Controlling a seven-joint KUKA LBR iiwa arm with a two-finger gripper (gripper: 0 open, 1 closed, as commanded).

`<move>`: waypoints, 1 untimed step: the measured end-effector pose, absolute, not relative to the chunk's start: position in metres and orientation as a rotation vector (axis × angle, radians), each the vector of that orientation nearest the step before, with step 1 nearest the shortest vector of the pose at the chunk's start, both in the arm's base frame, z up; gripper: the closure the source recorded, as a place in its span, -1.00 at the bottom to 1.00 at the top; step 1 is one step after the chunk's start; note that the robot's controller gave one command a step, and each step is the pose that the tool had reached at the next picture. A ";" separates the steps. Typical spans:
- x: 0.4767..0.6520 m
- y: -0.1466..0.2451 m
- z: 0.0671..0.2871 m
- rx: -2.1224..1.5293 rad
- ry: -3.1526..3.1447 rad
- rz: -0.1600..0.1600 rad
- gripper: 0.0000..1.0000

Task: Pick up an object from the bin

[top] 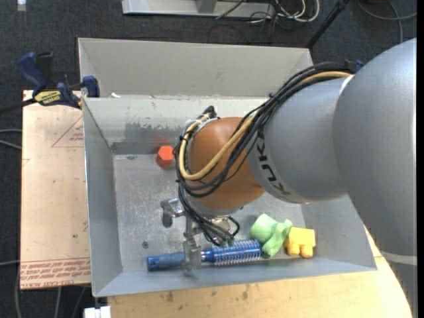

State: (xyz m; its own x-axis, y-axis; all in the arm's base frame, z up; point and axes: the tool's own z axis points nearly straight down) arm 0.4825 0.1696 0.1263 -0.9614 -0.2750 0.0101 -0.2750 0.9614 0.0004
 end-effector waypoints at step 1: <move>0.485 0.202 0.073 0.645 -3.091 -0.003 -1.00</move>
Offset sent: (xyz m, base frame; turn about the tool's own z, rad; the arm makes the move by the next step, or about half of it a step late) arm -0.0017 0.0310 -0.0538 -0.1343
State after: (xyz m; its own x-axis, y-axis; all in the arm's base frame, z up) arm 0.4854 0.2018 0.0734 -0.9163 -0.4001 -0.0157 -0.4001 0.9165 -0.0012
